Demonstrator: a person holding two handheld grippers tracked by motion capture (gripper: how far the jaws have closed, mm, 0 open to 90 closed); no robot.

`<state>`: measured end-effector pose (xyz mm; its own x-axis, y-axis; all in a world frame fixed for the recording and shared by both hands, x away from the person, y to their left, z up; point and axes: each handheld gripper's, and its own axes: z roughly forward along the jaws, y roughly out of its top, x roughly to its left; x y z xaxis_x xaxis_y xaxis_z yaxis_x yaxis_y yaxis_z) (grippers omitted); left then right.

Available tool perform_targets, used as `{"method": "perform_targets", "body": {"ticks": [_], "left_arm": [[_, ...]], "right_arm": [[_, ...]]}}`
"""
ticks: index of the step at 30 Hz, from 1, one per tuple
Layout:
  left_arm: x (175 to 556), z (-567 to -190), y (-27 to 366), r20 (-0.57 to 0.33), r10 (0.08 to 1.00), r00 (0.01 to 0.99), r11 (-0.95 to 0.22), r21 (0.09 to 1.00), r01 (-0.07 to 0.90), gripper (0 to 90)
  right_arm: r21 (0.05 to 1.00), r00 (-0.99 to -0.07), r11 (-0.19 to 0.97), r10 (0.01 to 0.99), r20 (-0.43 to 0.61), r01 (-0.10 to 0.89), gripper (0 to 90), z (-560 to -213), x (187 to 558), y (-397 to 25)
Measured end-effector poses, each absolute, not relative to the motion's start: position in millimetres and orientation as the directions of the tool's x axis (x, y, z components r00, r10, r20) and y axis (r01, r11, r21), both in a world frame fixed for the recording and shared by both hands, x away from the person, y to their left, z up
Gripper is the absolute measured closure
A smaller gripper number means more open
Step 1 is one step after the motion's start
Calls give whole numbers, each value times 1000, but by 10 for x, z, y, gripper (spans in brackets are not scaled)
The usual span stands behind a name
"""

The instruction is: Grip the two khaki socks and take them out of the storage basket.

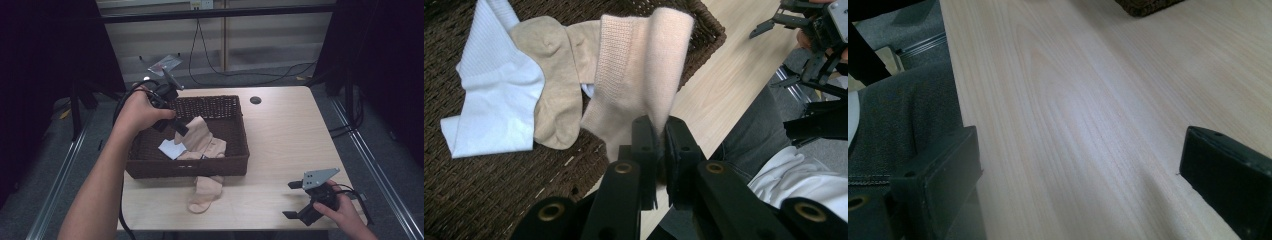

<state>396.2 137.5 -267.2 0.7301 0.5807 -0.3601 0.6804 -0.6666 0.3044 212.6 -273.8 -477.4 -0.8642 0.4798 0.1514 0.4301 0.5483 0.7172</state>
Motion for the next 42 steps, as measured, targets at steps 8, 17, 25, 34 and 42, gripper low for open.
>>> {"method": "perform_targets", "body": {"ticks": [8, 17, 25, 34, 42], "left_arm": [[3893, -2640, 1372, -365, 550, 751, -687, 314, 655, 849], [3789, -2594, 1365, -361, 513, 779, -722, 311, 619, 848], [3689, -2574, 1333, -352, 484, 801, -754, 297, 586, 847], [3584, -2609, 1300, -355, 448, 820, -770, 312, 556, 847], [3510, -2688, 1260, -362, 415, 835, -793, 306, 527, 845]], "right_arm": [[717, -864, 548, 480, 152, 431, 27, -4771, 2125, -2741], [715, -865, 550, 478, 154, 431, 27, -4780, 2128, -2733], [712, -864, 550, 477, 161, 437, 27, -4786, 2127, -2725], [715, -866, 549, 475, 158, 432, 27, -4784, 2130, -2726], [713, -864, 549, 477, 160, 436, 27, -4782, 2125, -2728]]}}
